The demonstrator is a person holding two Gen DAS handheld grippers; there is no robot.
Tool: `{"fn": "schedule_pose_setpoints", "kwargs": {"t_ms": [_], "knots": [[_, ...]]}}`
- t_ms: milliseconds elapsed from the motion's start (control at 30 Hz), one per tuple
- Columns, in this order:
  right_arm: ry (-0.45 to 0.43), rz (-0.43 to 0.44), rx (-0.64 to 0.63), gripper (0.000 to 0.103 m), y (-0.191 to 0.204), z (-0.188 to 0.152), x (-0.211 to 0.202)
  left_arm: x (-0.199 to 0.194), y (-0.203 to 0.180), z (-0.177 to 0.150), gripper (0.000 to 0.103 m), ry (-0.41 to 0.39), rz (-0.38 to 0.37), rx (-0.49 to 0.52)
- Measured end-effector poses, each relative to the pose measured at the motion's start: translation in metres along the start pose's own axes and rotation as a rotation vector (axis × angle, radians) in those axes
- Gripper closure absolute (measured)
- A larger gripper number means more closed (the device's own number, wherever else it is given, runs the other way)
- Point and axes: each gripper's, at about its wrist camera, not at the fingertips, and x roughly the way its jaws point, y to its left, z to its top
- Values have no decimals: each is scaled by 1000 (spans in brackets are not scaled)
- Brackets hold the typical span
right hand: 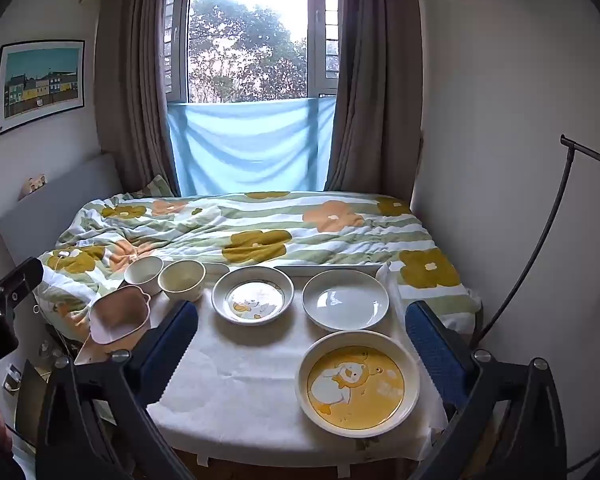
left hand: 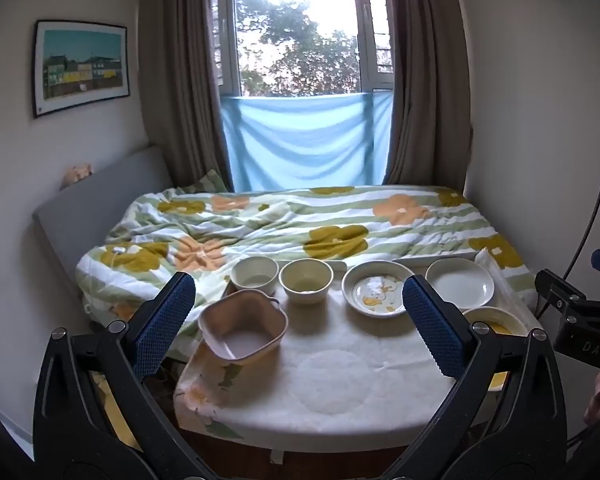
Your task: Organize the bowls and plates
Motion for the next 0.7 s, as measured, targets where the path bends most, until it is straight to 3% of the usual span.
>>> {"fn": "schedule_pose_setpoints", "kwargs": {"t_ms": [700], "knots": [[13,-5,-1,0,0,2,5,11,10,8,0,15,-2,-37]]}}
